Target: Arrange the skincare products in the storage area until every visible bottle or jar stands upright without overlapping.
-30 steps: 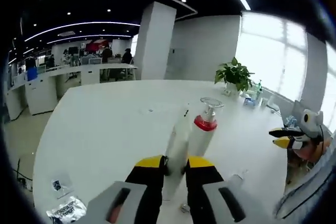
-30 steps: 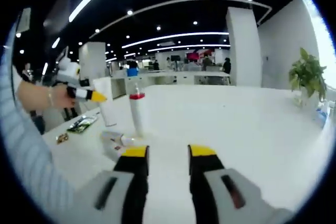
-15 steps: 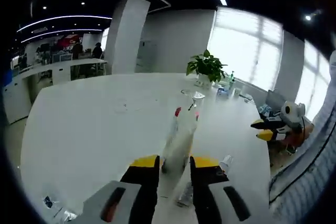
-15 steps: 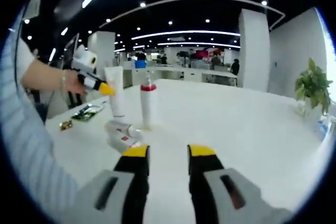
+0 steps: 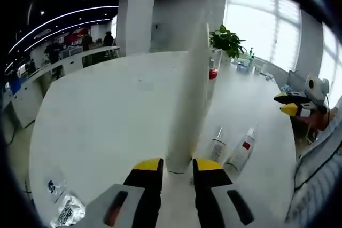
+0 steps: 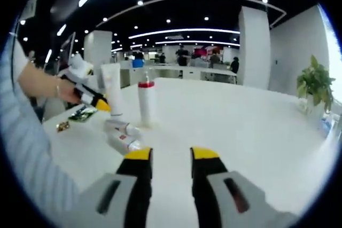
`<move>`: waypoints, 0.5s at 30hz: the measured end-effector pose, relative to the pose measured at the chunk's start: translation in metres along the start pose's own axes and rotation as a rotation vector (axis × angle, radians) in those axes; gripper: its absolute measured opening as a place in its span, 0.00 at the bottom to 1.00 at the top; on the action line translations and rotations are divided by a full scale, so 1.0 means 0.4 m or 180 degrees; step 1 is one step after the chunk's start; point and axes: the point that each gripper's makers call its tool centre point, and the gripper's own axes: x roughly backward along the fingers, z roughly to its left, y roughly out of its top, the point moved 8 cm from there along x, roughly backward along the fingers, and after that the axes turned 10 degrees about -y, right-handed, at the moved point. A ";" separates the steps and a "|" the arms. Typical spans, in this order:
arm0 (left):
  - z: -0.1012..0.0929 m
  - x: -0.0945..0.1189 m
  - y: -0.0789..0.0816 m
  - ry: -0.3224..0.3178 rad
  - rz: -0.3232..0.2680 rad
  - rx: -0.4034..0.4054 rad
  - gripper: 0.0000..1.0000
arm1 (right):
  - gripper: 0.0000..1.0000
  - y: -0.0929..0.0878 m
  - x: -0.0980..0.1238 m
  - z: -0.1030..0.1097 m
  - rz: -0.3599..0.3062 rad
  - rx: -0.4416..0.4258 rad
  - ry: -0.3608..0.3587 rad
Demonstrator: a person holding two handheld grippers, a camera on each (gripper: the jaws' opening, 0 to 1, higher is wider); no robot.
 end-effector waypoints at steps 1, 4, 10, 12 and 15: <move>-0.001 0.001 -0.001 0.0001 0.0004 -0.0004 0.24 | 0.26 -0.002 0.001 -0.001 0.0009 -0.0005 -0.0008; 0.000 0.002 -0.007 0.0003 0.0032 -0.0004 0.24 | 0.26 -0.009 0.000 0.000 0.0046 -0.0050 -0.0023; 0.009 0.012 -0.012 0.0084 0.0044 -0.0015 0.23 | 0.26 -0.006 -0.023 0.010 0.0052 -0.0086 0.0041; 0.014 0.017 -0.017 0.0140 0.0024 0.0004 0.23 | 0.26 0.000 -0.040 0.014 0.0070 -0.0072 0.0103; 0.019 0.022 -0.015 0.0200 -0.0029 0.0077 0.22 | 0.26 0.025 -0.087 0.022 0.0050 -0.0052 0.0262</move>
